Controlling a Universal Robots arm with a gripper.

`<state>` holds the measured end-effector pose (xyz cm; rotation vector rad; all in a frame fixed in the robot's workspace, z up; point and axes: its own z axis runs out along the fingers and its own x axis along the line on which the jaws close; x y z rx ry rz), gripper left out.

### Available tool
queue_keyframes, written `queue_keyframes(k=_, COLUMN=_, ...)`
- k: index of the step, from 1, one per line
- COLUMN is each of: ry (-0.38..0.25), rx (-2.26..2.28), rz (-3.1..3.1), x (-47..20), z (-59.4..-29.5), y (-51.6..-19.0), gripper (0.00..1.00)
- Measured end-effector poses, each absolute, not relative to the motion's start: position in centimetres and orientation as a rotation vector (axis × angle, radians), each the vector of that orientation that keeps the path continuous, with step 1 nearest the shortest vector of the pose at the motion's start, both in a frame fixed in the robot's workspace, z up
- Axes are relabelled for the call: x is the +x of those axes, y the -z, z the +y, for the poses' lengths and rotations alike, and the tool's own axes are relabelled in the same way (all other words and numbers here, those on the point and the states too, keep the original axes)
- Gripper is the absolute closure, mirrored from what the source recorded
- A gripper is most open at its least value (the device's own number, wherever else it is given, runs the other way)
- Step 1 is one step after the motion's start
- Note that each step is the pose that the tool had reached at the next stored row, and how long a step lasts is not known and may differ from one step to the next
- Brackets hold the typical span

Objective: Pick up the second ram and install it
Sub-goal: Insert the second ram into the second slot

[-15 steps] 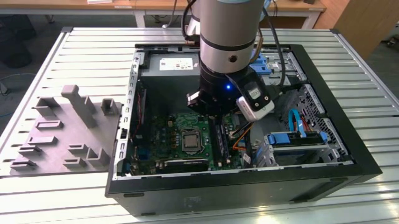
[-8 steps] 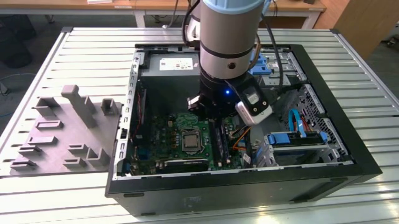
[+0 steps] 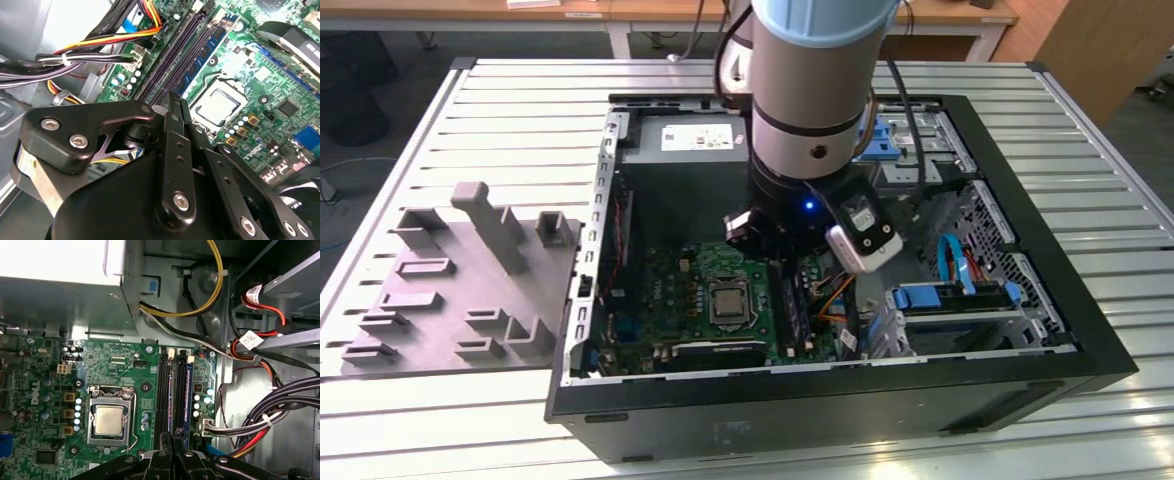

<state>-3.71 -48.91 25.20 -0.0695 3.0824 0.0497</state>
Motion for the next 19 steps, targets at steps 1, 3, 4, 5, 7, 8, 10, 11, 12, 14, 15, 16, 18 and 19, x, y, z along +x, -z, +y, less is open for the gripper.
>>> queue_keyframes(k=1, ry=-0.050, rx=-0.070, rz=3.082, x=-3.7, z=-48.9, y=-25.0, gripper=0.87)
queue_keyframes(k=3, ry=-0.050, rx=-0.069, rz=3.082, x=-3.7, z=-48.9, y=-24.7, gripper=0.87)
queue_keyframes(k=4, ry=-0.050, rx=-0.069, rz=3.082, x=-3.7, z=-48.9, y=-24.6, gripper=0.87)
queue_keyframes(k=5, ry=-0.050, rx=-0.069, rz=3.082, x=-3.7, z=-48.9, y=-24.5, gripper=0.87)
queue_keyframes(k=7, ry=-0.050, rx=-0.069, rz=3.082, x=-3.7, z=-48.9, y=-24.2, gripper=0.87)
queue_keyframes(k=8, ry=-0.051, rx=-0.069, rz=3.082, x=-3.7, z=-48.8, y=-24.2, gripper=0.87)
queue_keyframes(k=10, ry=-0.053, rx=-0.069, rz=3.082, x=-3.7, z=-48.8, y=-24.0, gripper=0.87)
queue_keyframes(k=11, ry=-0.054, rx=-0.069, rz=3.082, x=-3.7, z=-48.7, y=-24.0, gripper=0.87)
queue_keyframes(k=12, ry=-0.054, rx=-0.069, rz=3.082, x=-3.7, z=-48.7, y=-24.0, gripper=0.87)
queue_keyframes(k=14, ry=-0.054, rx=-0.069, rz=3.082, x=-3.7, z=-48.6, y=-23.9, gripper=0.87)
queue_keyframes(k=15, ry=-0.054, rx=-0.069, rz=3.082, x=-3.7, z=-48.6, y=-23.9, gripper=0.87)
queue_keyframes(k=16, ry=-0.054, rx=-0.069, rz=3.082, x=-3.7, z=-48.5, y=-23.9, gripper=0.87)
queue_keyframes(k=18, ry=-0.055, rx=-0.069, rz=3.082, x=-3.7, z=-48.4, y=-23.8, gripper=0.87)
queue_keyframes(k=19, ry=-0.055, rx=-0.069, rz=3.082, x=-3.7, z=-48.4, y=-23.6, gripper=0.87)
